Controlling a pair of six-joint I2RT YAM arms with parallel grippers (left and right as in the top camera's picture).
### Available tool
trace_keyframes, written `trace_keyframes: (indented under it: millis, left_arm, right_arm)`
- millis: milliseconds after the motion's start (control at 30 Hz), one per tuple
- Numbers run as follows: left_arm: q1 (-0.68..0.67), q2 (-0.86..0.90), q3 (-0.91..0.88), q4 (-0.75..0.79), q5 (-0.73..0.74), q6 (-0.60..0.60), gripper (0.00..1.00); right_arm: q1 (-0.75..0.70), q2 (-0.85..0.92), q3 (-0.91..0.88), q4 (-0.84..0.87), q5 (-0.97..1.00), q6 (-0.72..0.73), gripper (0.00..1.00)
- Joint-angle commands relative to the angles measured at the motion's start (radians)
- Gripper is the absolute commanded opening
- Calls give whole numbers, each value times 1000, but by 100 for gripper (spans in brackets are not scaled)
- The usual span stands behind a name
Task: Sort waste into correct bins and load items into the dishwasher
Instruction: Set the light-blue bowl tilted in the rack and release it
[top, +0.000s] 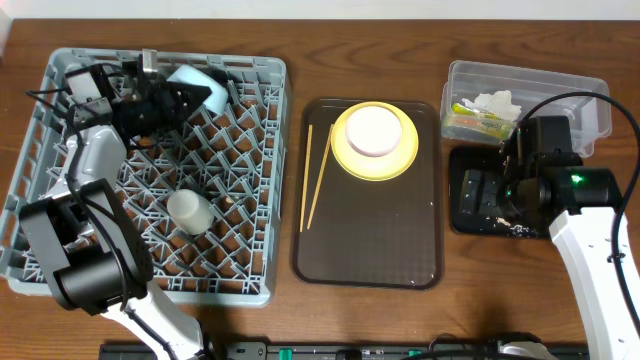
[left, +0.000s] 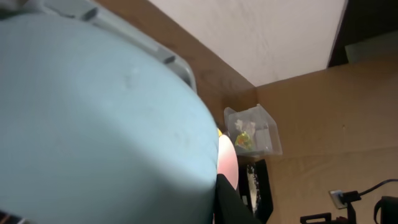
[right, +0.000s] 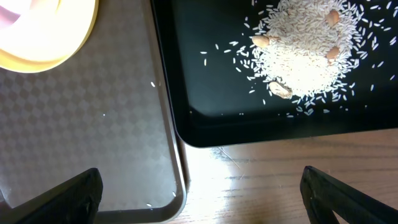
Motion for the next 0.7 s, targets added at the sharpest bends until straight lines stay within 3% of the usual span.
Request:
trace_keyframes:
  millis: [0,367,467,500,667]
  left_arm:
    - [11,9,-2,-43,-8,-1,22]
    - [44,-38,-2,-221,-32,-1,59]
    - [54,-93,-2,-297,-142,9,71]
    - [53,-133,-2,-349,-220,23,80]
    - [39,-261,-2,-472,-369,61,85]
  right_arm:
    - [-7,-13,15,-1,16,9,99]
    - [-7,-13,15,-2,17,3,99]
    - [-7,-13,15,-1,16,0,99]
    - [-7,-13,15,-1,17,0,99]
    - [-7,-13,15,-1,16,1,99]
